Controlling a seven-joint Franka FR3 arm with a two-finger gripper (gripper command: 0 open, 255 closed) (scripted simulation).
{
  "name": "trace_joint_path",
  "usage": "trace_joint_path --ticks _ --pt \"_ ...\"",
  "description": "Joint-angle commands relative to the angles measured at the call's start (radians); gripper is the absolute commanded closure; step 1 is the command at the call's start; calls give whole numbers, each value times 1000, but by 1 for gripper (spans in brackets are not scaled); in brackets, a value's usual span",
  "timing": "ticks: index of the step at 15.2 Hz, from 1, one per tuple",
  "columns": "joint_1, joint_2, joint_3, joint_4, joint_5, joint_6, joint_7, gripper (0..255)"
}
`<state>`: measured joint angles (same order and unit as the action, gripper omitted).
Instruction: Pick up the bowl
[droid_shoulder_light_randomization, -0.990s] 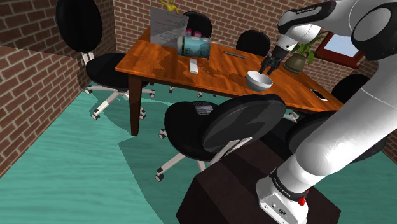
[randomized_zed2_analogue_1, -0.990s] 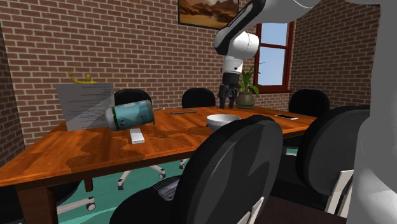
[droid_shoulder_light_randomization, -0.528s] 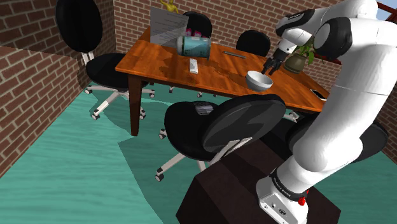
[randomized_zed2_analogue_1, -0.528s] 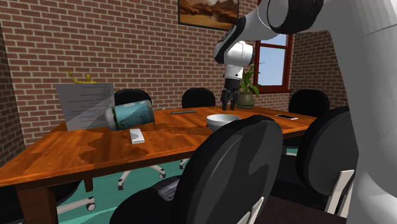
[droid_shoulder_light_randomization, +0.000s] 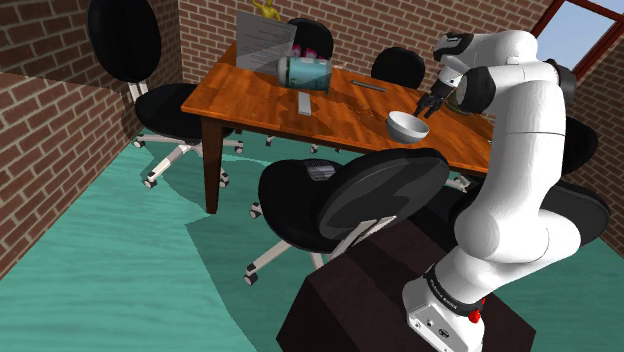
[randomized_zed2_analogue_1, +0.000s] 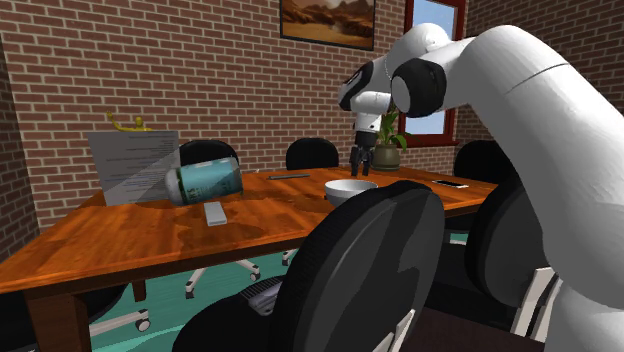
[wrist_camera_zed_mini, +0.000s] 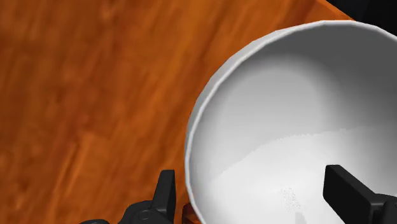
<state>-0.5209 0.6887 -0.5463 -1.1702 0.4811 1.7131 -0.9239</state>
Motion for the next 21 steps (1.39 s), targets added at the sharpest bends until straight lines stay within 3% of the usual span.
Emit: trace_joint_path --ticks 1,2,11,12,21 --pt "-79 116 22 180 31 -60 0 0" --pt "-96 140 28 220 36 -74 4 0" --pt "-73 145 30 122 43 20 -22 0" --pt "-74 145 30 124 43 19 -22 255" --pt "-73 145 30 122 43 20 -22 255"
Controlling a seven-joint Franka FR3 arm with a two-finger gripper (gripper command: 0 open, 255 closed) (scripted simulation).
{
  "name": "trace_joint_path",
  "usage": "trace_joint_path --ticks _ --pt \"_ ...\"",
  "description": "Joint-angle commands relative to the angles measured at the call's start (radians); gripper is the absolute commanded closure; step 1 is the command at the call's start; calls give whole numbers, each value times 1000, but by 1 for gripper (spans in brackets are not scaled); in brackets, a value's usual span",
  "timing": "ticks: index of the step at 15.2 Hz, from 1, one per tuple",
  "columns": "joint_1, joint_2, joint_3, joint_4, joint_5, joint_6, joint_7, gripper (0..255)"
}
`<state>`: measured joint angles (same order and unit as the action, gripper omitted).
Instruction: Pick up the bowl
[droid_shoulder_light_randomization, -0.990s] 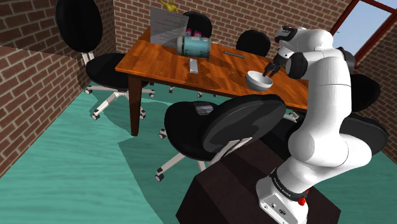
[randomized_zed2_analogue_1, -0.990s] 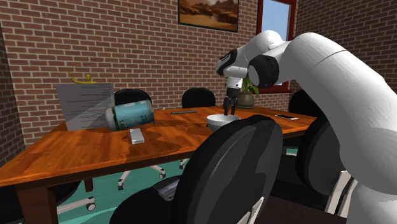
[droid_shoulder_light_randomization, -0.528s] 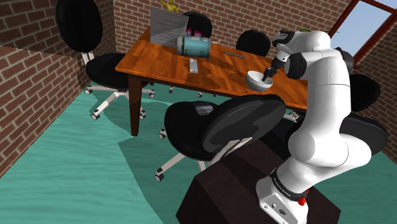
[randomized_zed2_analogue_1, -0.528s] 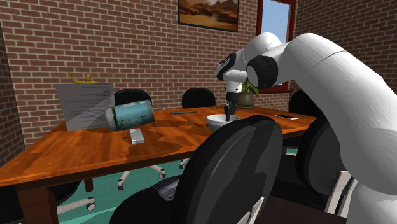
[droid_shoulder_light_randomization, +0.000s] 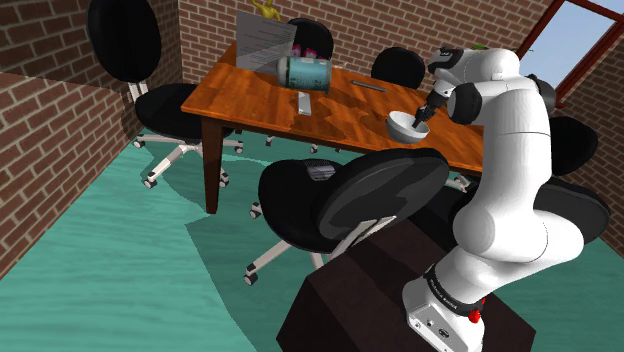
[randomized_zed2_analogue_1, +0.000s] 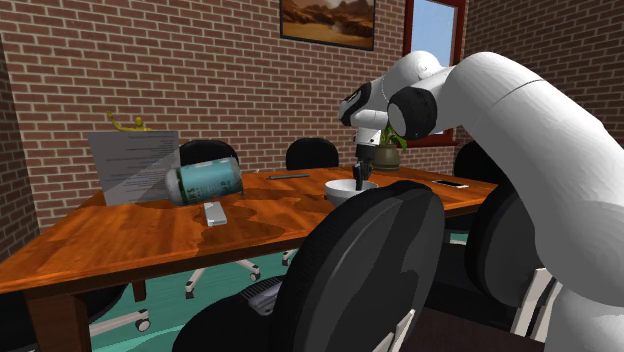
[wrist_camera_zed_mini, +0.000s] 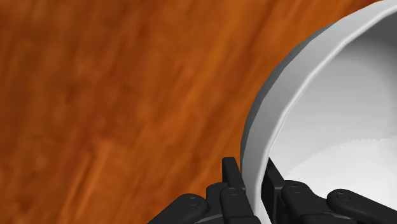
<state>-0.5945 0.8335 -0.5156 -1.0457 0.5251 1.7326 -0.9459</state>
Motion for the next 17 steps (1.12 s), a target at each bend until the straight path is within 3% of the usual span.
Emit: trace_joint_path --ticks 1,17 --pt "-2 -2 -1 8 -2 -11 3 255" --pt "-66 19 5 252 -8 -210 61 255"
